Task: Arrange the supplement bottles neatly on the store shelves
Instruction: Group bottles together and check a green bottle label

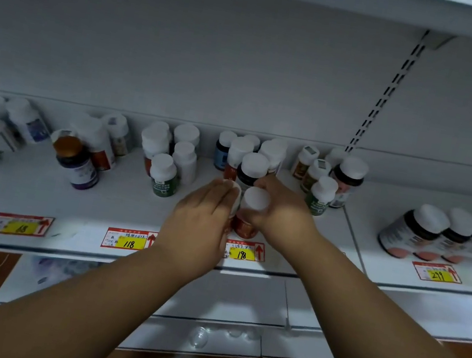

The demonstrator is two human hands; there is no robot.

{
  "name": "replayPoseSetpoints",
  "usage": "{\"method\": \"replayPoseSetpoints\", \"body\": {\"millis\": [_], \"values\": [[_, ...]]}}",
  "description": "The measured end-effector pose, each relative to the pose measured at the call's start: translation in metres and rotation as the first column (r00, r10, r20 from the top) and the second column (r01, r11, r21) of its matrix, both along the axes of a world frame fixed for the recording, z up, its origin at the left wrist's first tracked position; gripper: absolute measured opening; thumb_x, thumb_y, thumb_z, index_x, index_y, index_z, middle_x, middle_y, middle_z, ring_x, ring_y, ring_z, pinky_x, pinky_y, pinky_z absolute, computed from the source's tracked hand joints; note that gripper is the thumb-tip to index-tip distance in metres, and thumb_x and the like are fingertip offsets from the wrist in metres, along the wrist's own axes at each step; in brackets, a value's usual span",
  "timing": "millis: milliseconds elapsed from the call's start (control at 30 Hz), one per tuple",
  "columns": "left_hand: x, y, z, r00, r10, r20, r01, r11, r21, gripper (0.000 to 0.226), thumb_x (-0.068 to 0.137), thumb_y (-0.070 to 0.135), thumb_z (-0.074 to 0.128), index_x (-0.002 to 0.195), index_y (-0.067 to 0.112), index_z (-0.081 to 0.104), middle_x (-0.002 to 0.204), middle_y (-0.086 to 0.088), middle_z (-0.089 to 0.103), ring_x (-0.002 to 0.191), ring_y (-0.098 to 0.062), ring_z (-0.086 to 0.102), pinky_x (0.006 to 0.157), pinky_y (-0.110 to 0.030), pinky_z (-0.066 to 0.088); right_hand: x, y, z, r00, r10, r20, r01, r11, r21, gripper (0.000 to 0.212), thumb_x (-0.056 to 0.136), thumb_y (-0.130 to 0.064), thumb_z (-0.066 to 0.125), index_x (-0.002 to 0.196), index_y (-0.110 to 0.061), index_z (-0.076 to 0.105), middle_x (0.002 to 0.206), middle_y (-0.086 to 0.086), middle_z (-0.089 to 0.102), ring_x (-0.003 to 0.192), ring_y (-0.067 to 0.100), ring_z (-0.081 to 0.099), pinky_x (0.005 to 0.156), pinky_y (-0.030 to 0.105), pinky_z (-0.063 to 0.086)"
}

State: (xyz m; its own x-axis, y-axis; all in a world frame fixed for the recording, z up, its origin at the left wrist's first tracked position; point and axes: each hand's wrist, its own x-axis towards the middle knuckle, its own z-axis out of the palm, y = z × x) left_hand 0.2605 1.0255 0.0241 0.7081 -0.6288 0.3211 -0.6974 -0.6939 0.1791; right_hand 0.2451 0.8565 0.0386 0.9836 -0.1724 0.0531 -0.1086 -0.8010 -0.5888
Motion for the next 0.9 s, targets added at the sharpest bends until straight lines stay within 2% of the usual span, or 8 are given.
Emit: {"method": "replayPoseSetpoints", "body": {"millis": [167,333,400,467,567,667,767,900], "values": [[0.002,0.002,0.0,1.0,0.019,-0.014,-0.02,0.999,-0.036,0.06,0.069,0.015,0.05,0.128,0.003,0.055,0.13,-0.016,0.054,0.116,-0.032,0.052,0.097,-0.037,0.043,-0.008,0.002,-0.004,0.993,-0.002,0.117,0.003,1.0,-0.015,0.056,0.075,-0.042,0.078,0.118,-0.014,0.057,0.106,0.006,0.064,0.096,0.023,0.059,0.078,0.032,0.046],[0.003,-0.01,0.017,1.0,0.01,0.019,-0.008,0.992,-0.129,0.06,0.071,0.016,0.059,0.13,0.002,0.053,0.131,-0.015,0.054,0.118,-0.031,0.05,0.101,-0.038,0.04,-0.025,-0.023,0.005,0.949,-0.147,0.28,0.145,0.989,0.026,0.029,0.095,-0.028,0.059,0.116,-0.008,0.063,0.103,0.003,0.063,0.096,0.018,0.058,0.076,0.021,0.037],[0.0,-0.021,0.025,0.999,-0.026,0.041,0.032,0.988,-0.149,0.058,0.073,0.019,0.055,0.129,0.006,0.054,0.129,-0.012,0.055,0.116,-0.03,0.05,0.099,-0.037,0.04,-0.024,-0.044,0.001,0.913,-0.194,0.358,0.212,0.977,-0.011,0.019,0.095,-0.016,0.058,0.107,-0.003,0.065,0.098,0.012,0.064,0.091,0.028,0.061,0.071,0.025,0.038],[-0.003,-0.034,0.029,0.998,-0.058,0.037,0.063,0.984,-0.166,0.059,0.072,0.018,0.057,0.13,0.007,0.054,0.13,-0.01,0.054,0.115,-0.028,0.049,0.099,-0.035,0.039,-0.019,-0.069,0.0,0.924,-0.242,0.295,0.272,0.96,-0.064,0.025,0.094,-0.015,0.058,0.116,-0.004,0.063,0.111,0.018,0.06,0.098,0.036,0.059,0.079,0.03,0.041],[-0.005,-0.057,0.028,0.995,-0.095,0.013,0.095,0.975,-0.198,0.06,0.071,0.016,0.057,0.131,0.008,0.054,0.131,-0.008,0.054,0.117,-0.024,0.049,0.101,-0.03,0.036,-0.009,-0.1,0.004,0.964,-0.264,0.023,0.262,0.938,-0.228,0.047,0.097,-0.025,0.052,0.142,-0.012,0.044,0.141,0.015,0.042,0.126,0.035,0.044,0.1,0.033,0.035],[-0.008,-0.079,0.026,0.995,-0.101,-0.012,0.095,0.969,-0.229,0.059,0.072,0.015,0.057,0.131,0.009,0.054,0.13,-0.008,0.055,0.116,-0.022,0.046,0.099,-0.026,0.034,-0.002,-0.113,-0.003,0.973,-0.202,-0.109,0.157,0.933,-0.324,0.054,0.097,-0.034,0.052,0.144,-0.012,0.039,0.143,0.014,0.036,0.128,0.034,0.041,0.105,0.037,0.035],[-0.011,-0.098,0.022,0.995,-0.098,-0.032,0.088,0.967,-0.241,0.058,0.072,0.015,0.058,0.13,0.011,0.054,0.128,-0.007,0.056,0.114,-0.022,0.048,0.096,-0.03,0.04,0.0,-0.122,-0.014,0.986,-0.151,-0.073,0.116,0.93,-0.35,0.049,0.092,-0.035,0.06,0.134,-0.011,0.05,0.134,0.013,0.039,0.122,0.034,0.043,0.1,0.041,0.04],[-0.014,-0.12,0.015,0.997,-0.051,-0.05,0.036,0.962,-0.27,0.056,0.072,0.013,0.06,0.128,0.009,0.055,0.125,-0.009,0.058,0.113,-0.021,0.047,0.097,-0.023,0.033,0.0,-0.132,-0.025,0.999,-0.002,0.054,0.022,0.926,-0.376,0.033,0.088,-0.02,0.062,0.12,-0.009,0.059,0.125,0.012,0.052,0.114,0.035,0.047,0.088,0.038,0.04]]}}
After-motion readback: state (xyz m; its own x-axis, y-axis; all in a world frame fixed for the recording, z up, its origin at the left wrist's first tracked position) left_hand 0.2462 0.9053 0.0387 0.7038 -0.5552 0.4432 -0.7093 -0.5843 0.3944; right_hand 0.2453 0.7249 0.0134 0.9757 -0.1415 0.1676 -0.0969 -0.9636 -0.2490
